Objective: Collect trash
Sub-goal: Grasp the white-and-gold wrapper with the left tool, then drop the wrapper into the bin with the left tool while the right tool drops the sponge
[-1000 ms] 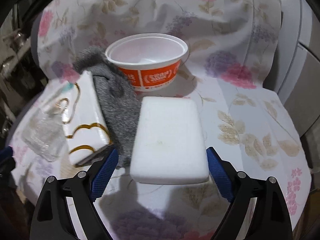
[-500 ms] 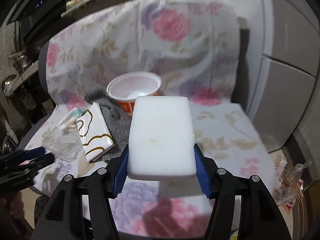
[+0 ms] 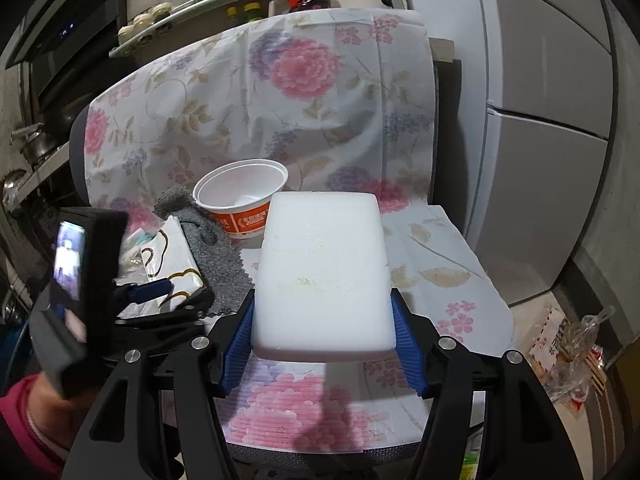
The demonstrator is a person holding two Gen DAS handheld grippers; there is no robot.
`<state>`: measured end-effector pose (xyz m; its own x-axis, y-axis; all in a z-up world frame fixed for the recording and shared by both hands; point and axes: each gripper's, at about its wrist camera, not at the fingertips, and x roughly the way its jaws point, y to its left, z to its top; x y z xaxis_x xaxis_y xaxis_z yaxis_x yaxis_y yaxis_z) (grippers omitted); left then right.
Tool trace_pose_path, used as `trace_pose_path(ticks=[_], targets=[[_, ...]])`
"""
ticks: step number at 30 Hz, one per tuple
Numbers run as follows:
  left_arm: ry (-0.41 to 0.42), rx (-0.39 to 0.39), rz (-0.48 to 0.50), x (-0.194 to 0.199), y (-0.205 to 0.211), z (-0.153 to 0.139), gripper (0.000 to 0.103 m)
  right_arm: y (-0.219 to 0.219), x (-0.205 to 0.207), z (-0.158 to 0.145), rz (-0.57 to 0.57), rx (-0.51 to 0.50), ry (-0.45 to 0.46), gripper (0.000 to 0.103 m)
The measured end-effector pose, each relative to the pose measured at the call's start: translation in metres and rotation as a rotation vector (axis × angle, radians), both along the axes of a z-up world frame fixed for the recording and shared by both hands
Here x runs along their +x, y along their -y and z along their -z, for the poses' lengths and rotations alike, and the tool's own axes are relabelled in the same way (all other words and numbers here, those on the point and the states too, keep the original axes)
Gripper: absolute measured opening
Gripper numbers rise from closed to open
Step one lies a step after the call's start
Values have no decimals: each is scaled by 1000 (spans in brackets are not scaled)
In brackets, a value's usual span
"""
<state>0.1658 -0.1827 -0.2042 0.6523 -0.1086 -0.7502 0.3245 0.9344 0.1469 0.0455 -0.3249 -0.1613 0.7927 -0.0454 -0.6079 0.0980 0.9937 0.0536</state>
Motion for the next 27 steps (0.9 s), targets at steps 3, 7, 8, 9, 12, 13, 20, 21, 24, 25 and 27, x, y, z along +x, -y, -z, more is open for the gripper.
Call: trace_pose_path(ticks=[3,7,8,9,12,13,20,21,24,25,27], targets=[[27,56,-24,3,5,4,58,0,0,0,0,-3,-1,63],[28,42,-26,2,-5,-2,41,-1,0,0,0,-1,1,63],[19,10,-25,0,-14,-7,37,-1,-1,-1,-1,-3,3,63],[18,-17,-25,-1,-20,-11,30,-2,-2,-1,-4,-3,5,63],[24,-133,-17,-8,-51,-30,12,-8,-5,-1,-14,-4,3,63],[23,-176,-14,-10,-63,-37,4,-10,-6,0,-20,-1,1,63],[32,-396,54,-32,-126,-74,0,-30,-7,2,-62,21,-14,63],[43,-414,67,-38,-129,-79,0,-32,-7,2,-69,28,-16,63],[80,-452,113,-54,-136,-95,0,-37,-5,2,-81,36,-22,63],[85,-449,121,-58,-136,-99,0,-39,-5,1,-82,33,-22,63],[86,-458,145,-66,-133,-104,0,-42,-7,-1,-88,37,-19,63]])
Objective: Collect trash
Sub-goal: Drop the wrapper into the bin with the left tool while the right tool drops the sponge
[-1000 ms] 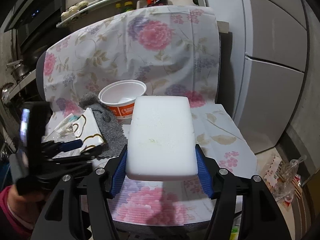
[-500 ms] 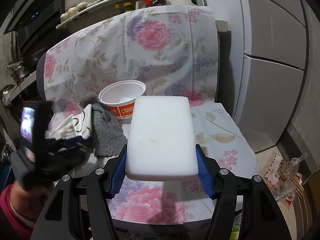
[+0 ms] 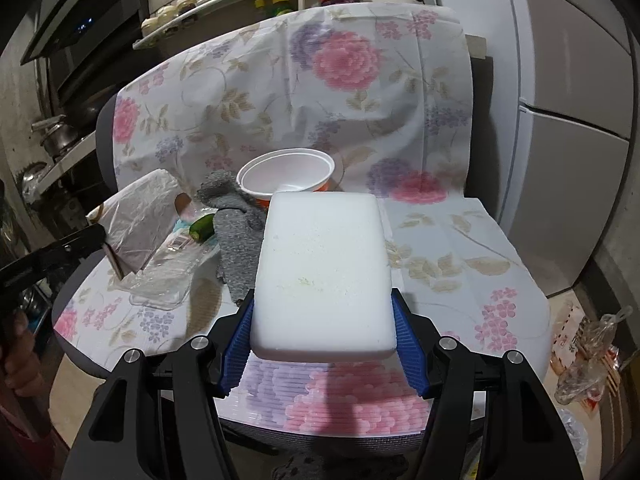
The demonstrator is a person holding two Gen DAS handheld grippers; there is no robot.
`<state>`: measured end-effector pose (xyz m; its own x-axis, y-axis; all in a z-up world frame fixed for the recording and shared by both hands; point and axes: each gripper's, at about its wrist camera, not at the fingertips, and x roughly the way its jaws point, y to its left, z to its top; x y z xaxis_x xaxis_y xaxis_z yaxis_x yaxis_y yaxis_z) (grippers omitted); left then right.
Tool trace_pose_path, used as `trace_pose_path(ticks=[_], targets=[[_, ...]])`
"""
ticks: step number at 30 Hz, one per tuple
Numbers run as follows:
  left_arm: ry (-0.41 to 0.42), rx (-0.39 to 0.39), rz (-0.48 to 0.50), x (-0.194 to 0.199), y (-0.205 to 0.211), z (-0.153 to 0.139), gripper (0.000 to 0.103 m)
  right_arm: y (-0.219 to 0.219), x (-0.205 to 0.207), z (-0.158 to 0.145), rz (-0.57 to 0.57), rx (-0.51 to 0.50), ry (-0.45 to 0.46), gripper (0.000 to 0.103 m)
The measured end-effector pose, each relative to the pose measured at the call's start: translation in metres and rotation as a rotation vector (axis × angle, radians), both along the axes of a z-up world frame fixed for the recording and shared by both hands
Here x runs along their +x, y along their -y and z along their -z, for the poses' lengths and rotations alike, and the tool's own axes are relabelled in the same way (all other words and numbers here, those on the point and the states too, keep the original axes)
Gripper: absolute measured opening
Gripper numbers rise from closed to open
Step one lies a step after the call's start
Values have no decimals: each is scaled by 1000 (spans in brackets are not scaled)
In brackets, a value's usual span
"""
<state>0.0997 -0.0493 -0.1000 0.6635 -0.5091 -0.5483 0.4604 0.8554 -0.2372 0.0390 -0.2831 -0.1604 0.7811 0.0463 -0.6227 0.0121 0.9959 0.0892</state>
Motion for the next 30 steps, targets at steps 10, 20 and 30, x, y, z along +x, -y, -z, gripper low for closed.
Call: trace_pose_path(ticks=[10,20,30], targets=[[-12,42,167,-45,43,10,0,31,-44,-16,101,-35,26,63],[29,29,580,-107,136,16,0,106,-150,-26,389,-68,49,63],[-53,93,917,-157,242,52,0,170,-239,-12,648,-77,12,64]])
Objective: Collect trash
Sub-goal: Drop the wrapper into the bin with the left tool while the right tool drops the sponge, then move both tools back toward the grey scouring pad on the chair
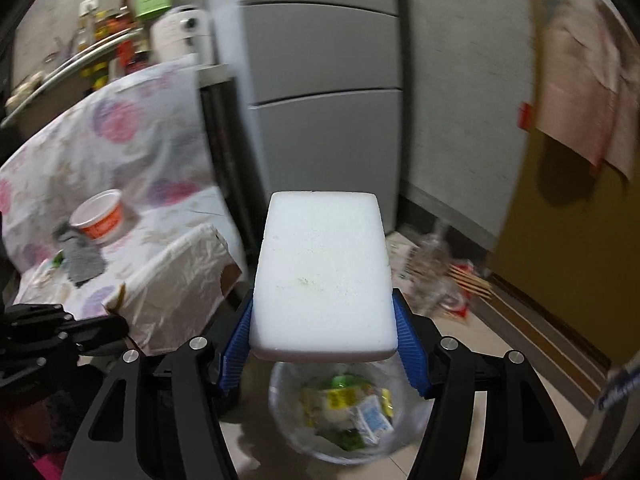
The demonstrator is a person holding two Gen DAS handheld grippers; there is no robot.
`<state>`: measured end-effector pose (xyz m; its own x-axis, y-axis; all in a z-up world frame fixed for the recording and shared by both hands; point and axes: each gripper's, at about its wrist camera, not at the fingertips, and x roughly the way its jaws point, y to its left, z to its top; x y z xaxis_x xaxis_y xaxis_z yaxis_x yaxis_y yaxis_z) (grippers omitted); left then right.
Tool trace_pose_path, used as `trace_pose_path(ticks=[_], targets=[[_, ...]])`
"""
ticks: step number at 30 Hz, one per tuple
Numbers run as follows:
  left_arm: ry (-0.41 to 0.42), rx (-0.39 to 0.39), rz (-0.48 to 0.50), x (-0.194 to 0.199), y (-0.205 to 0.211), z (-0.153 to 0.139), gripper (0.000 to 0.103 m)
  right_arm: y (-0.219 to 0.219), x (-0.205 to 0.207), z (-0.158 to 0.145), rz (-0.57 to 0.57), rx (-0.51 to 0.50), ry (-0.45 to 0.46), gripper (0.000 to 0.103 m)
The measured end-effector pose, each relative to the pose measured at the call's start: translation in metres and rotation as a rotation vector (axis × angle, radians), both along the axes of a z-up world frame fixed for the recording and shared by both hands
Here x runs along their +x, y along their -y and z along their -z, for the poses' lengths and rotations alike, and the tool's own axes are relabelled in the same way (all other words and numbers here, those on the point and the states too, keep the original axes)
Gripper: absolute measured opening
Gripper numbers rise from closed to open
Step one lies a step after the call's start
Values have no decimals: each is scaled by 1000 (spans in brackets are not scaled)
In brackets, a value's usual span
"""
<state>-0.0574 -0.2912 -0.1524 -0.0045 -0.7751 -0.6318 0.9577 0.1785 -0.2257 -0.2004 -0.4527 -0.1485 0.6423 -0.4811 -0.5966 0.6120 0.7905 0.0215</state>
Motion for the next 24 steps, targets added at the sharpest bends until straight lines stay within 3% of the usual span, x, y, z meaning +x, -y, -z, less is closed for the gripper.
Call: trace_pose_path(ticks=[6,11,12,15,18,24], targets=[[-5,81,94,-16,43,25,0,27,-8,33,44,79,-30,65],[-66,156,121,-7,71,49,0,48,-9,56,74,148,-71,70],[-73,174,111,-5,76,54,3,52,-8,63,82,165,-85,70],[-91,200,74,5,82,63,27,60,-4,78,88,217,-118,79],[-104,191,52,15,78,61,40,60,-1,83,88,220,-138,82],[-47,114,-39,32,40,30,40,49,0,47,87,153,-55,82]])
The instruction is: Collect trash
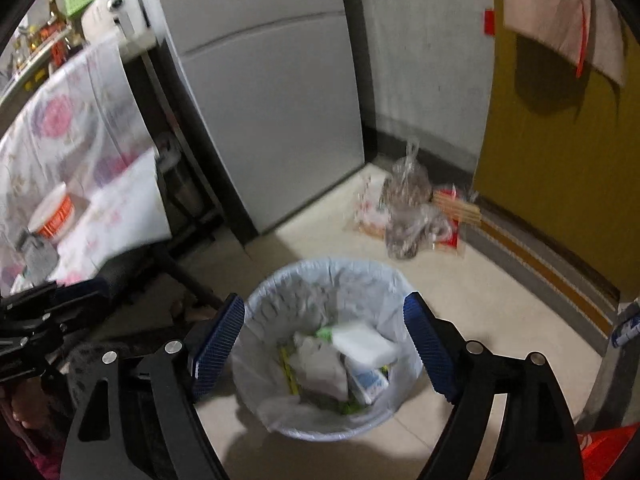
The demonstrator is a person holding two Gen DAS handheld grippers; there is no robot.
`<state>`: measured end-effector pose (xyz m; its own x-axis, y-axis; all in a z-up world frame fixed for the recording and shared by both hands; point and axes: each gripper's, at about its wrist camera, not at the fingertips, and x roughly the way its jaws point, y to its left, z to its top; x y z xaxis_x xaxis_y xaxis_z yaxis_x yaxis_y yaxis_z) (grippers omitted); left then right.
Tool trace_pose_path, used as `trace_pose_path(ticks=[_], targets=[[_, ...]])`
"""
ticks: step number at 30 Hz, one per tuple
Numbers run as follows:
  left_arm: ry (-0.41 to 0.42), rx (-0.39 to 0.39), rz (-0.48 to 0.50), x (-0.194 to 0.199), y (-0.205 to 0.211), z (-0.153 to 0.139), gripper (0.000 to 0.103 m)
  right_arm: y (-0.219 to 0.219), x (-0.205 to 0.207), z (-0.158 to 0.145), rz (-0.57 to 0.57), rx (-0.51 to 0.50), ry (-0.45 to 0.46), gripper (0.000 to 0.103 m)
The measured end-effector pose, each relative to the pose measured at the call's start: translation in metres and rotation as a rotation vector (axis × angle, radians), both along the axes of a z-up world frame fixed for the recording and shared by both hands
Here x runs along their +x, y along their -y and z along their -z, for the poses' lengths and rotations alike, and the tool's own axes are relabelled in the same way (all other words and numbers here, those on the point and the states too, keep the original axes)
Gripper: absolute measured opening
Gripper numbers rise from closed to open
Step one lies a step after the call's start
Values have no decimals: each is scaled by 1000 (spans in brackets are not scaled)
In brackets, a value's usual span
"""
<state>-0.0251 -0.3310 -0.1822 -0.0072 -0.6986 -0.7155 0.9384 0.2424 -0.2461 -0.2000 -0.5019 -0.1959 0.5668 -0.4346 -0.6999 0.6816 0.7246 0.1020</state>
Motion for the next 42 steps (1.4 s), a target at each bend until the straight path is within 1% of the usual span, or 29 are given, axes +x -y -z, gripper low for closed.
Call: trace_pose_path(ticks=[3,6,7,10,11,14,17,22,23,25,26,27,28,30,32,33,34,37,38,39,40,41,42], targets=[[31,-19,-80,12,-31,-9,40,-17,15,-25,-45,-45,43,82],[35,-17,-188,26,-74,-11,40,-51,42,-47,-151,-83,79,82],[34,-18,-229,32,-90,-12,40,-60,51,-50,-180,-90,87,82],[66,-25,-365,47,-138,-21,40,-96,89,-60,-320,-89,97,82],[83,-21,-403,51,-151,-23,40,-112,104,-62,-373,-95,95,82],[168,1,-561,63,-205,-29,40,-155,147,-63,-514,-95,79,82],[169,8,-727,80,-265,-32,40,-191,183,-61,-620,-90,63,82],[190,24,-913,94,-332,-37,42,-240,235,-52,-785,-103,40,81],[185,27,-939,98,-342,-37,43,-252,249,-48,-838,-110,26,80],[176,54,-997,106,-359,-37,43,-271,277,-39,-891,-131,-12,60],[176,59,-1018,109,-365,-38,43,-277,287,-36,-913,-119,-21,56],[174,61,-1042,113,-375,-38,43,-284,301,-32,-945,-98,-29,50],[170,66,-1063,117,-381,-38,43,-292,315,-28,-965,-95,-42,46],[157,70,-1102,127,-394,-37,43,-304,336,-22,-995,-111,-61,46],[147,77,-1129,133,-400,-34,43,-316,361,-13,-1011,-146,-92,55],[141,79,-1143,135,-405,-33,43,-321,372,-7,-1012,-165,-108,64],[136,81,-1155,137,-409,-32,43,-325,384,0,-1009,-193,-128,68],[122,89,-1174,139,-415,-30,43,-331,409,20,-1011,-202,-189,67],[123,91,-1174,140,-416,-30,44,-332,413,24,-1013,-202,-201,64],[125,97,-1177,139,-415,-30,44,-332,415,25,-1016,-202,-207,47],[126,99,-1176,138,-415,-31,44,-331,413,22,-1018,-190,-198,33],[128,100,-1173,137,-414,-32,44,-328,409,16,-1016,-180,-176,26],[132,101,-1169,136,-414,-32,44,-324,403,6,-1013,-170,-143,17]])
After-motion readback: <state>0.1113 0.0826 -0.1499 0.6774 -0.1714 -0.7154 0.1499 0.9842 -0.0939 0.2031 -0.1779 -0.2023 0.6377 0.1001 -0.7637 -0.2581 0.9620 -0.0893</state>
